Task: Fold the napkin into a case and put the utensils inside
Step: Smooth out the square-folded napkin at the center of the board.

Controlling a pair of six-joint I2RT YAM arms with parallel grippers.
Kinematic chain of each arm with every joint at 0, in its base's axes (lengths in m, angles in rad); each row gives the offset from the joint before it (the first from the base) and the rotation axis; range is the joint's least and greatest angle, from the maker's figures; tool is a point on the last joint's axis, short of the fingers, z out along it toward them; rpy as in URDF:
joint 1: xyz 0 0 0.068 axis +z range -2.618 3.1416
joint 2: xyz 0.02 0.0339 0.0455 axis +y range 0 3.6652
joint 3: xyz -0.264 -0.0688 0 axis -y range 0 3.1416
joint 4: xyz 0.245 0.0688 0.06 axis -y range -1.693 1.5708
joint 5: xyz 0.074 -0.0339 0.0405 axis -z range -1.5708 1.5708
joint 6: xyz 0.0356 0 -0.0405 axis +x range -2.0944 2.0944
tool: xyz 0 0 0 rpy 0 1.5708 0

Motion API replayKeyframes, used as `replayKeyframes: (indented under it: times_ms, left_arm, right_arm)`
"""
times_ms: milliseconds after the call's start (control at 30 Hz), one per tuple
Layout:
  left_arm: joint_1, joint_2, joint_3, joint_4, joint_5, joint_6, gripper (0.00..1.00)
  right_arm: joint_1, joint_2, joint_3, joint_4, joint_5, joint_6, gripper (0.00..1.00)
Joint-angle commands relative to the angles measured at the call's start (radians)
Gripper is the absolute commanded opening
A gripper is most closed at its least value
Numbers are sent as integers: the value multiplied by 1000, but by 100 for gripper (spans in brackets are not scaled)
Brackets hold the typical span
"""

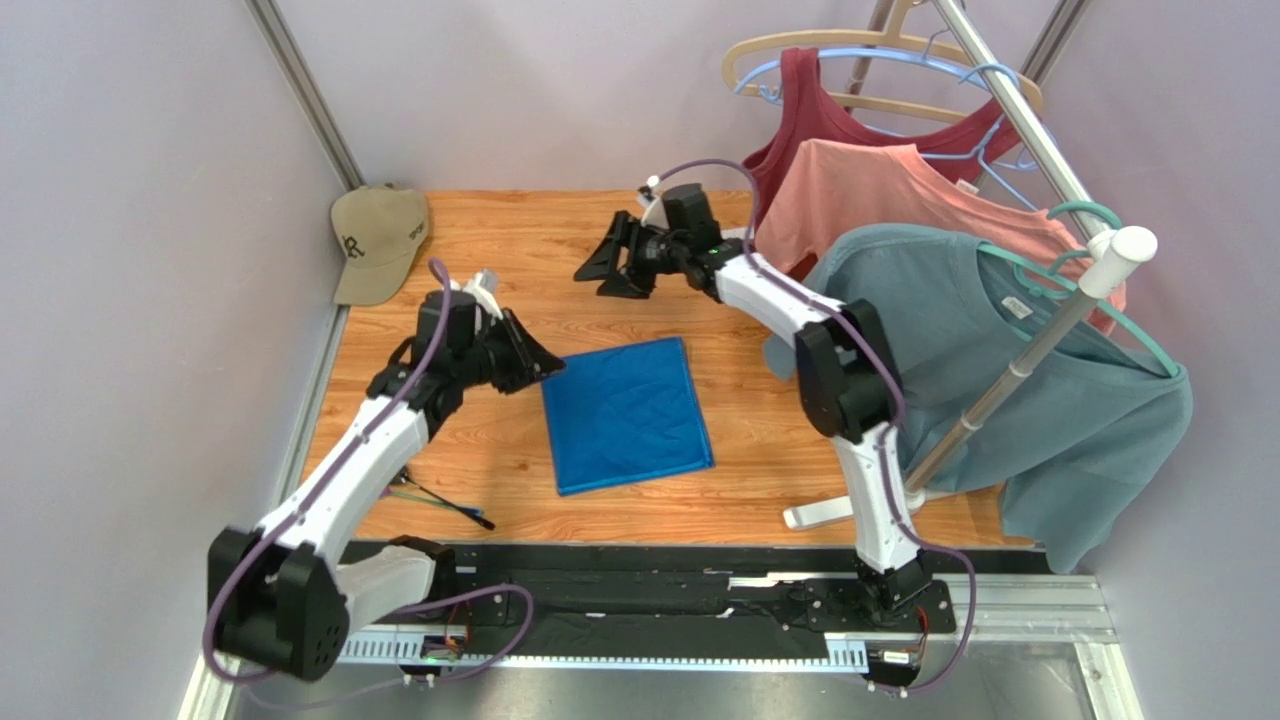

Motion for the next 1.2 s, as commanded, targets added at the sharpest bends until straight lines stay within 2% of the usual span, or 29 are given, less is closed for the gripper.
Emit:
replayKeyframes:
  times_ms: [0, 133, 333, 500, 600, 867, 1167]
  left_arm:
    - [72, 257, 51, 133, 108, -2, 6]
    - [82, 415, 143, 173, 76, 13, 3]
    - [105, 610, 237, 138, 33, 30, 0]
    - [118, 739, 292, 37, 2, 7, 0]
    - [130, 777, 278, 40, 42, -42, 0]
    - [139, 814, 293, -26, -1, -71, 0]
    - [141, 819, 254, 4, -7, -108, 0]
  right_arm:
    - [-4, -213, -268, 179, 27, 45, 64]
    - [-1, -246, -463, 487, 43, 178, 64]
    - [26, -155, -499, 604, 73, 237, 64]
    - [29, -71, -491, 649, 83, 247, 64]
    - [31, -48, -500, 649, 98, 237, 64]
    - [14, -8, -538, 667, 112, 217, 63]
    - [-44, -2, -621, 689, 120, 177, 63]
